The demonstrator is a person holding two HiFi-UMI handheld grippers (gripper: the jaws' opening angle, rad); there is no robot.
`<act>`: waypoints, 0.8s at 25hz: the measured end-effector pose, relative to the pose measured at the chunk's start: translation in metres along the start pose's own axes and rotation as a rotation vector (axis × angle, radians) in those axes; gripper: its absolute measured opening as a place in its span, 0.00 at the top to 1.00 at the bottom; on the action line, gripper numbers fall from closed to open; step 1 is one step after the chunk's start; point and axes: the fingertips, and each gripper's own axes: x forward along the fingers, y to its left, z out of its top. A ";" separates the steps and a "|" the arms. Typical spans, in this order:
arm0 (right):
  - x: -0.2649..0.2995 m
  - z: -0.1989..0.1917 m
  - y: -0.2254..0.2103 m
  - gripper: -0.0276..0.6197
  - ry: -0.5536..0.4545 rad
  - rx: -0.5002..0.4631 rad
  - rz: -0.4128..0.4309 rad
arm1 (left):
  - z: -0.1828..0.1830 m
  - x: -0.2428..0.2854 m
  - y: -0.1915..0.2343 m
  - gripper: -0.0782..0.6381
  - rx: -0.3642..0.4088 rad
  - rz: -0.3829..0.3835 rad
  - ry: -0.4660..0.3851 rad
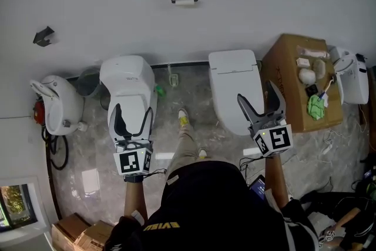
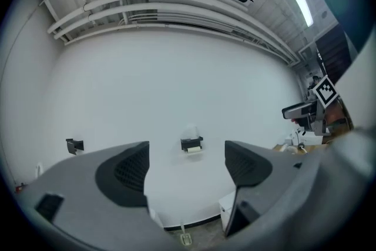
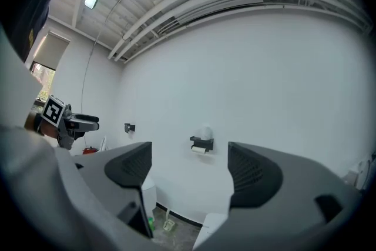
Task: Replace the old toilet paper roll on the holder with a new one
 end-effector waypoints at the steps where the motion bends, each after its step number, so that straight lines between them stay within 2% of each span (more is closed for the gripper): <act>1: 0.010 -0.002 -0.004 0.34 0.000 -0.002 -0.003 | -0.003 0.013 0.003 0.34 0.004 -0.007 -0.005; 5: 0.056 -0.008 -0.022 0.34 -0.002 0.004 -0.034 | -0.010 0.072 0.021 0.34 0.015 -0.027 -0.024; 10: 0.125 -0.006 -0.041 0.34 0.021 0.008 -0.063 | 0.001 0.151 0.053 0.34 -0.008 -0.042 -0.059; 14: 0.186 -0.017 -0.055 0.34 0.036 0.005 -0.070 | -0.011 0.217 0.070 0.34 -0.010 -0.082 -0.054; 20: 0.265 -0.045 -0.076 0.35 0.098 -0.099 -0.107 | -0.026 0.286 0.076 0.34 -0.039 -0.133 -0.050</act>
